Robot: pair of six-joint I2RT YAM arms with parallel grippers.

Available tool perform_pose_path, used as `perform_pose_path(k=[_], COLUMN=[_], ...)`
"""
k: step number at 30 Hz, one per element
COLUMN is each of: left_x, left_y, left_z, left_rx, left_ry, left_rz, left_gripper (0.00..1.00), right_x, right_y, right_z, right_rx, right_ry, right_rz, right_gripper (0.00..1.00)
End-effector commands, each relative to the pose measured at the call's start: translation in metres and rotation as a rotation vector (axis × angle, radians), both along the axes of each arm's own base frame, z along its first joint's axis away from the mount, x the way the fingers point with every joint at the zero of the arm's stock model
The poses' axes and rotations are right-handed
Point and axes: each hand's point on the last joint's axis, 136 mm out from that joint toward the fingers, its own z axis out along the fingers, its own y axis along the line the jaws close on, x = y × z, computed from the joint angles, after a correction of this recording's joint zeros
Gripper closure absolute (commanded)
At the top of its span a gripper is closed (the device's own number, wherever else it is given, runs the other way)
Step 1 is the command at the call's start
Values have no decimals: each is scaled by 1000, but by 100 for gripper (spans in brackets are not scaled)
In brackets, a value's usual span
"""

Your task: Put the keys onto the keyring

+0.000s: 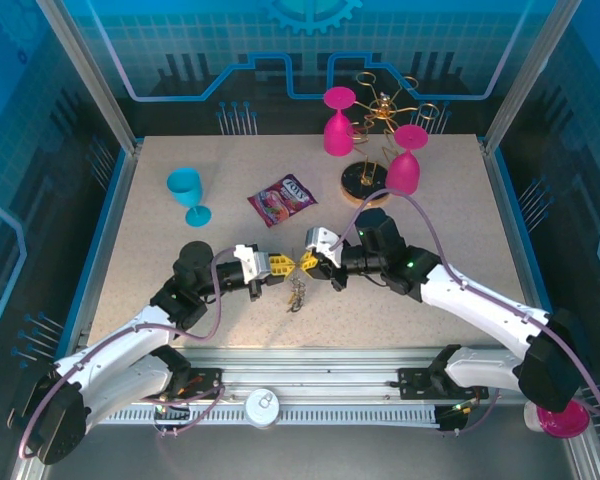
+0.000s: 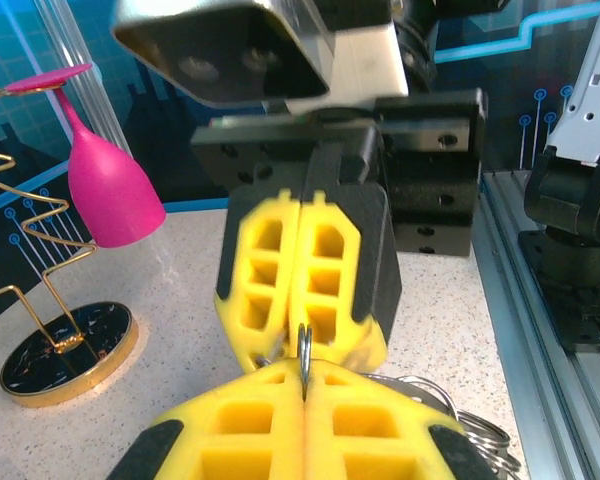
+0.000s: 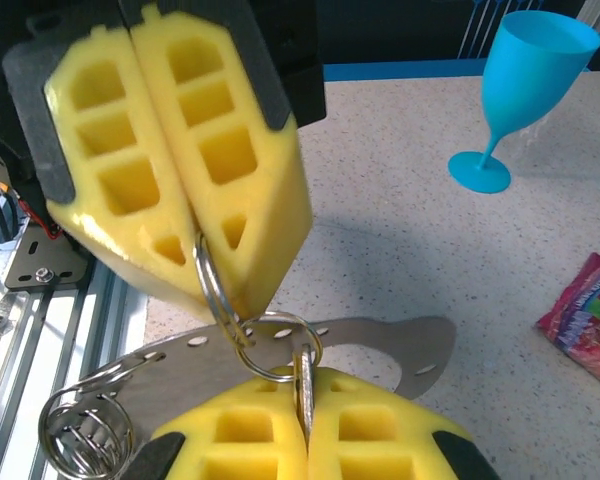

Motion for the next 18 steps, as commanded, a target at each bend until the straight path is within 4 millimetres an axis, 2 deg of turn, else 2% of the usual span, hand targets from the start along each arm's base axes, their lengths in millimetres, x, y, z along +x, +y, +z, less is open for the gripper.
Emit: perform_pose_path(k=[1,12,18], left_x=[3,17,24], left_y=[1,5,8], left_z=[8,-3,-22], left_rx=[1,81,206], left_ry=[-34,-20,27], left_rz=[13,83,107], left_gripper=[100,100,100], right_x=[-2,-1,8], right_y=[-3,-15,-20], right_z=[17,23,29], right_rx=[-28,-121,-210], right_ry=[-65,-127,-181], right_rz=[7,-14,-51], right_gripper=[100,100,100])
